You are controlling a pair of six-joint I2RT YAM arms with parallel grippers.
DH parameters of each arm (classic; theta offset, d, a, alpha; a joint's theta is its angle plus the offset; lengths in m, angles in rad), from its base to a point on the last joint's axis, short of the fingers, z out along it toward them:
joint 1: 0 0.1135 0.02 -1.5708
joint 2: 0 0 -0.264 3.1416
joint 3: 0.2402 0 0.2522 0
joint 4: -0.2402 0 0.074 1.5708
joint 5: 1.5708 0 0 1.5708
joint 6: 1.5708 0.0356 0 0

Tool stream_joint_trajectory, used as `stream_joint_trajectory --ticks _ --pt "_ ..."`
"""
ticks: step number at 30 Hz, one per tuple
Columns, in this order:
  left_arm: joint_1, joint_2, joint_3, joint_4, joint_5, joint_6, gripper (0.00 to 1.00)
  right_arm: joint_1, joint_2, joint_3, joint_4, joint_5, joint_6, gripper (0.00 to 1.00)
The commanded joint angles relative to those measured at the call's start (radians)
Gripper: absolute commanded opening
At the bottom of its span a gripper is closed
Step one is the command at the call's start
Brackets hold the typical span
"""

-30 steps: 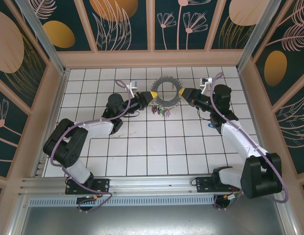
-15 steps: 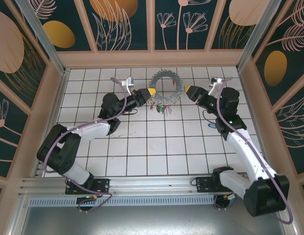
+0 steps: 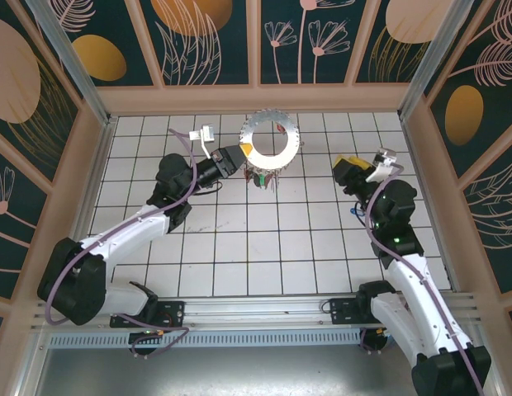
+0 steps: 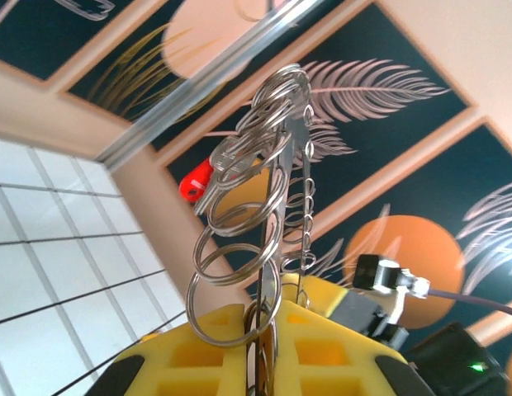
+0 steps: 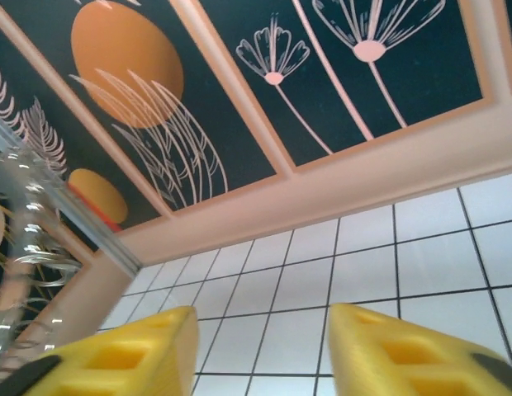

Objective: Put the keys on the keyring

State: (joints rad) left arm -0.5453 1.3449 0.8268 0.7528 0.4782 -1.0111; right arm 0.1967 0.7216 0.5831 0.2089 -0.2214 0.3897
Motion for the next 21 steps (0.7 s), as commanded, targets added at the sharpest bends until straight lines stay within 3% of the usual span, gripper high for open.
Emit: stream_joint_trajectory --ticks 1,6,11,21 --pt "0.0 -0.037 0.076 -0.179 -0.049 0.103 0.0 0.03 0.017 0.034 -0.019 -0.071 -0.181 0.38" --pt "0.001 -0.03 0.181 -0.367 -0.021 0.202 0.0 0.24 0.013 -0.007 -0.024 0.125 -0.419 0.34" --pt "-0.001 -0.035 0.216 -0.394 0.018 0.254 0.0 0.418 -0.026 -0.121 0.165 0.212 -0.566 0.23" --pt "0.0 -0.038 0.236 -0.397 0.093 0.327 0.0 0.579 0.005 -0.289 0.524 0.3 -0.816 0.16"
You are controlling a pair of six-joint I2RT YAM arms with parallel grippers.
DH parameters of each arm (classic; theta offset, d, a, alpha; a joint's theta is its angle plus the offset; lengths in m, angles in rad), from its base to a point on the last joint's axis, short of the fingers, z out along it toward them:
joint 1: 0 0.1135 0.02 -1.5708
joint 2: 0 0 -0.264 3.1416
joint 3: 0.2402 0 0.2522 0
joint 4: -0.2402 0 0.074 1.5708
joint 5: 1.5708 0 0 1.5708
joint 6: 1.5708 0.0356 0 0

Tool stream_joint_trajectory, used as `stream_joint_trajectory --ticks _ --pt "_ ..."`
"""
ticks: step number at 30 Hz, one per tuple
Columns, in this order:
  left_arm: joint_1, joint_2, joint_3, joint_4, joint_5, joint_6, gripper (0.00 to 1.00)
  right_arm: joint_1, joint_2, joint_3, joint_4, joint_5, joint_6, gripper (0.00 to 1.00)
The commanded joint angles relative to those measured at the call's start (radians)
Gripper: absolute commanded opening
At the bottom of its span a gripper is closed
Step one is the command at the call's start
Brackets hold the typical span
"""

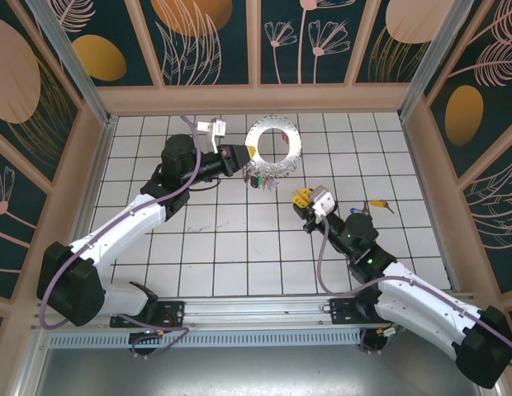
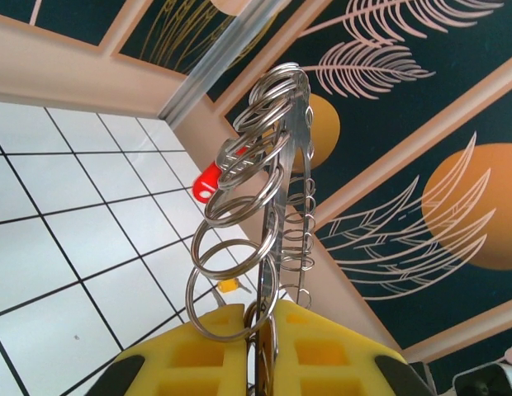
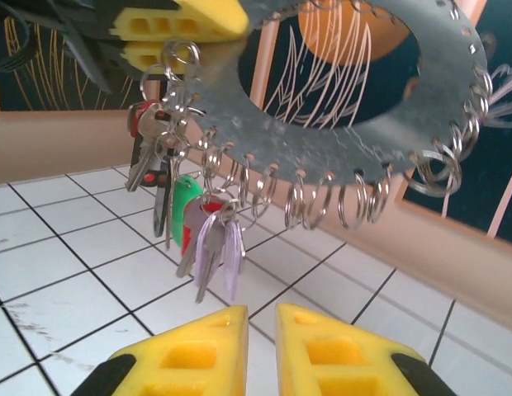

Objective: Put the keys on the keyring

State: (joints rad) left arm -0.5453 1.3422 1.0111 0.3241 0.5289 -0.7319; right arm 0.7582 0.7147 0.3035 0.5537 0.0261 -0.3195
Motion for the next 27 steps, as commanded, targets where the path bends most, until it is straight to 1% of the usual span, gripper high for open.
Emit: stream_joint_trajectory --ticks 1,5,8,11,15,19,23,27 --pt "0.0 -0.036 0.054 0.032 0.045 0.054 0.0 0.022 0.026 -0.007 0.189 0.063 -0.114 0.16" --pt "0.0 -0.037 0.054 0.035 0.057 0.079 0.0 0.023 0.074 -0.011 0.259 0.069 -0.141 0.16" --pt "-0.001 -0.032 0.053 0.042 0.07 0.093 0.0 0.023 0.112 -0.002 0.278 0.049 -0.153 0.17" --pt "0.0 -0.027 0.052 0.057 0.083 0.102 0.0 0.022 0.151 0.01 0.291 0.019 -0.142 0.17" --pt "0.0 -0.021 0.054 0.058 0.088 0.112 0.0 0.023 0.196 0.013 0.332 0.029 -0.113 0.17" --pt "0.001 -0.021 0.052 0.056 0.089 0.114 0.0 0.014 0.22 0.011 0.363 0.033 -0.101 0.18" --pt "0.0 -0.018 0.048 0.065 0.092 0.107 0.0 0.009 0.232 0.013 0.384 0.01 -0.089 0.18" --pt "0.0 -0.017 0.043 0.079 0.094 0.097 0.0 0.008 0.241 0.023 0.379 -0.006 -0.084 0.16"
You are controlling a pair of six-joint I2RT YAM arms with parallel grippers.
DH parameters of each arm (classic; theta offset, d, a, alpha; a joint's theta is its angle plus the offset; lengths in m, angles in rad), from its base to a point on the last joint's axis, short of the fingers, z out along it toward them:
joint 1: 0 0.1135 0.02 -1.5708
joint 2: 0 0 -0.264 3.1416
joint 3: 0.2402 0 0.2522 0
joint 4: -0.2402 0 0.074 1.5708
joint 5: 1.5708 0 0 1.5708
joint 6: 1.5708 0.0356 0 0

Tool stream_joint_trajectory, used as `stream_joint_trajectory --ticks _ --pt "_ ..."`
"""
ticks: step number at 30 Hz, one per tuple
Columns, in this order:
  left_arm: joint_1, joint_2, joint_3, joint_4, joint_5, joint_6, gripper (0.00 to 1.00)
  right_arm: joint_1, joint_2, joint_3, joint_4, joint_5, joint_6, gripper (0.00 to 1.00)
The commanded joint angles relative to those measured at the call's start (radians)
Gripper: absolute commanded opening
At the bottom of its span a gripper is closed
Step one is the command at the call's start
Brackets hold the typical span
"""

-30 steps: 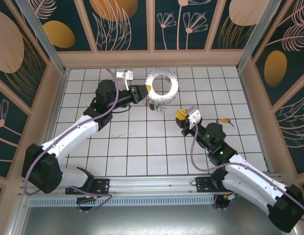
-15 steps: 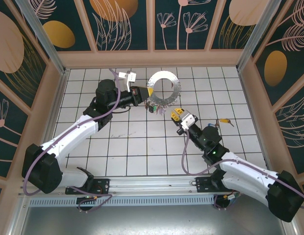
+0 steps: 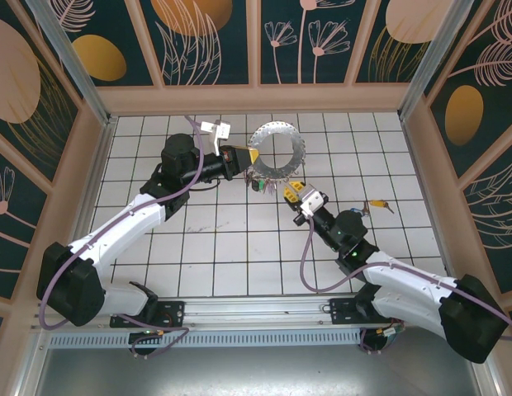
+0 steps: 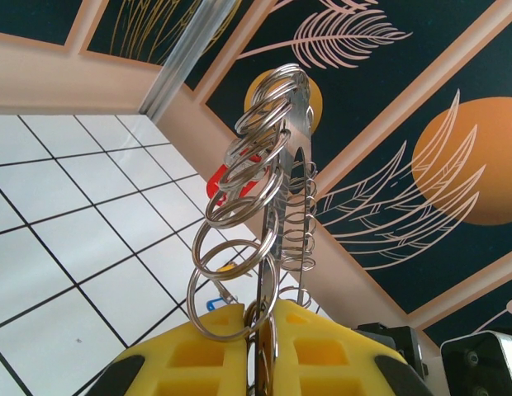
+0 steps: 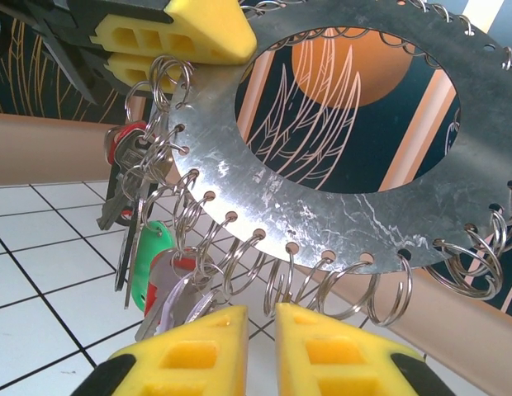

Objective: Put the keys on the keyring

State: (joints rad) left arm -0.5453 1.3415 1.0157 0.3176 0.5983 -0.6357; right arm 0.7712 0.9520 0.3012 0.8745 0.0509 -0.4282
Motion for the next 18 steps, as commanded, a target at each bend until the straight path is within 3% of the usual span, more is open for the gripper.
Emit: stream_joint_trajectory --ticks 1,18 --pt "0.0 -0.016 0.037 0.087 0.024 -0.001 0.0 -0.007 0.004 0.028 0.055 -0.031 0.026 0.15" --pt "0.0 -0.014 0.027 0.11 0.021 -0.015 0.0 -0.007 0.021 0.063 0.02 -0.068 0.061 0.18"
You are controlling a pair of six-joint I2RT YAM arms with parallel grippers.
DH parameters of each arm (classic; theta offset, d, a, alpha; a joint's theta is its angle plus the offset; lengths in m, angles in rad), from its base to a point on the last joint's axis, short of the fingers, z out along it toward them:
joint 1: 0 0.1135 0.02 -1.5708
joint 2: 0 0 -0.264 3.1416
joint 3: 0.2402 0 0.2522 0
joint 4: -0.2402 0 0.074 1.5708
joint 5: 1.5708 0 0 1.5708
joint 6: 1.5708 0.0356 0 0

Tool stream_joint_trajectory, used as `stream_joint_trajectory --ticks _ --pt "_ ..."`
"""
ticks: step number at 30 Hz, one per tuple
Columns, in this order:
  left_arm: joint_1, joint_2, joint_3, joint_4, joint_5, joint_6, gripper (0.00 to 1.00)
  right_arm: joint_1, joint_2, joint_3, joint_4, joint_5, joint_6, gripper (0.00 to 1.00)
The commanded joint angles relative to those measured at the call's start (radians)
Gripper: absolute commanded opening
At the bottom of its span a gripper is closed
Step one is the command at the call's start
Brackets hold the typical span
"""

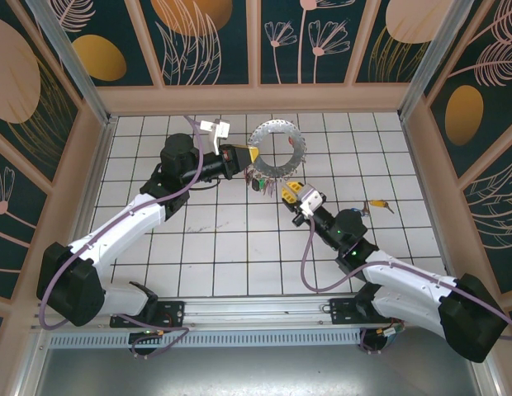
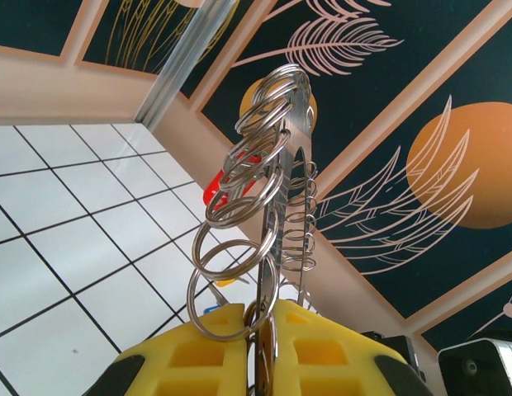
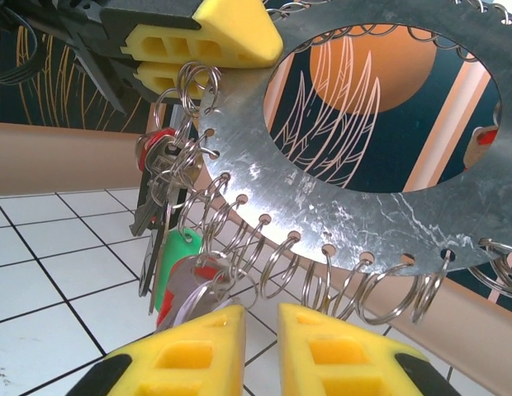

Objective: Put the keys on the keyring

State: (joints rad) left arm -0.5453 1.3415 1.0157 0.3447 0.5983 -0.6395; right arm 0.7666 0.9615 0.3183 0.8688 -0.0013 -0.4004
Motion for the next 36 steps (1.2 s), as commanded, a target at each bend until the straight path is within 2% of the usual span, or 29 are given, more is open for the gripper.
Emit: stream_joint_trajectory --ticks 1,12,18,21,28,36 --pt "-0.001 -0.012 0.026 0.08 0.02 -0.011 0.0 -0.003 0.018 0.051 0.036 -0.016 0.041 0.17" --pt "0.0 -0.017 0.019 0.085 0.021 -0.016 0.0 -0.003 0.082 0.085 0.071 0.064 0.061 0.16" --pt "0.0 -0.017 0.014 0.09 0.012 -0.02 0.0 -0.003 0.08 0.084 0.07 0.08 0.074 0.1" --pt "0.0 -0.018 0.009 0.093 -0.011 -0.034 0.0 -0.002 0.078 0.076 0.082 0.081 0.081 0.03" --pt "0.0 -0.018 -0.027 0.115 -0.145 -0.162 0.0 -0.003 0.069 0.033 0.159 0.107 0.093 0.0" --pt "-0.001 0.014 -0.112 0.287 -0.116 -0.37 0.0 -0.021 0.109 0.009 0.314 0.12 0.193 0.0"
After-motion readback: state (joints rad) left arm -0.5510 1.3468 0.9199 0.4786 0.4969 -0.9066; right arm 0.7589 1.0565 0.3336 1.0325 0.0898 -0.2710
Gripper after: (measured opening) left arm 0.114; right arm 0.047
